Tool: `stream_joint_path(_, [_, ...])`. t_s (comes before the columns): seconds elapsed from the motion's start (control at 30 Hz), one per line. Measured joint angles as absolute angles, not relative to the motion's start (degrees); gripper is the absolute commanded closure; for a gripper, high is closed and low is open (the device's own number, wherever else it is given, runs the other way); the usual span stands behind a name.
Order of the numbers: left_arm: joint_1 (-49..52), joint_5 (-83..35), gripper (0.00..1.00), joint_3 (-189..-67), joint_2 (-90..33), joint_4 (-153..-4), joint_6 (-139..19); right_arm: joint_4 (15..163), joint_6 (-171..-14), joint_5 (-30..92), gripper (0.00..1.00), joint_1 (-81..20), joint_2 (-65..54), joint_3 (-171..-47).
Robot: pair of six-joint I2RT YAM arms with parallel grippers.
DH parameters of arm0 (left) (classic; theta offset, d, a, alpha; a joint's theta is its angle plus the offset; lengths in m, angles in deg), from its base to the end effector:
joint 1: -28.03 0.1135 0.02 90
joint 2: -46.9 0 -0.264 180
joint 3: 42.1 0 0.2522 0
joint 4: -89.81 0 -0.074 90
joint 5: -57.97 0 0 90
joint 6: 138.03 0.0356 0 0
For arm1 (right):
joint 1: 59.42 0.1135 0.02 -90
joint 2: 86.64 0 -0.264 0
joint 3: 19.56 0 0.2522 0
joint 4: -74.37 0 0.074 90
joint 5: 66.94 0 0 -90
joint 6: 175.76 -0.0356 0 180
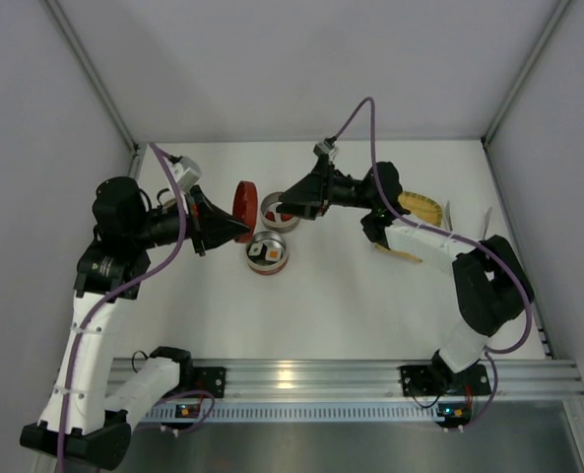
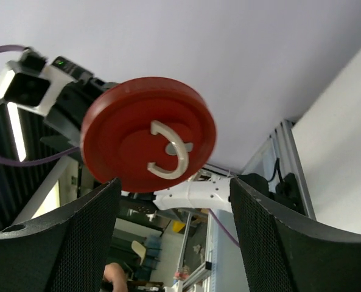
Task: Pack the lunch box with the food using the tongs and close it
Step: Pick up the box lid from the center of the board.
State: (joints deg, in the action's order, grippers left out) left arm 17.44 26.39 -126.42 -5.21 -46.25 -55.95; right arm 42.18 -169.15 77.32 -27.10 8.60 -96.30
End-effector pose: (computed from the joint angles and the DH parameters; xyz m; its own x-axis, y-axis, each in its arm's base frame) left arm 0.1536 -0.0596 0.4374 -0.3242 -0.0128 -0.9459 0.8799 0.3632 -0.3065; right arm 0.3018 0.2251 0.3188 -0.9492 0.0861 -0.3027 -0.3113 -0.1174 0.9430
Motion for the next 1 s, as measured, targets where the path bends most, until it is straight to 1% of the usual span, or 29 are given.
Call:
stream_joint_path(0.13, [17.44,27.43,1.00,-125.88,-5.21,-50.10,-60.54,27.36,-177.35,76.75,0.35,-27.21,9.59,-95.90])
stream_joint_path(0.27, [17.46,28.22,1.00,-125.20,-5.21,-53.47,-64.47,20.76,-181.09,76.45,0.39,-26.73,10.48,-95.93])
stream_joint_path(0.37, [17.44,28.64,1.00,-124.72,-5.21,-55.19,-66.42,19.73,-181.85,76.29,0.42,-26.14,11.29,-95.93])
stream_joint_path(0.7, [17.44,29.64,1.00,-124.28,-5.21,-57.66,-69.17,20.21,-181.83,76.67,0.43,-23.21,13.70,-96.47])
stream_joint_path(1.0, [17.44,30.19,1.00,-121.81,-4.21,-58.25,-69.19,19.97,-181.90,76.97,0.50,-21.55,14.48,-99.53])
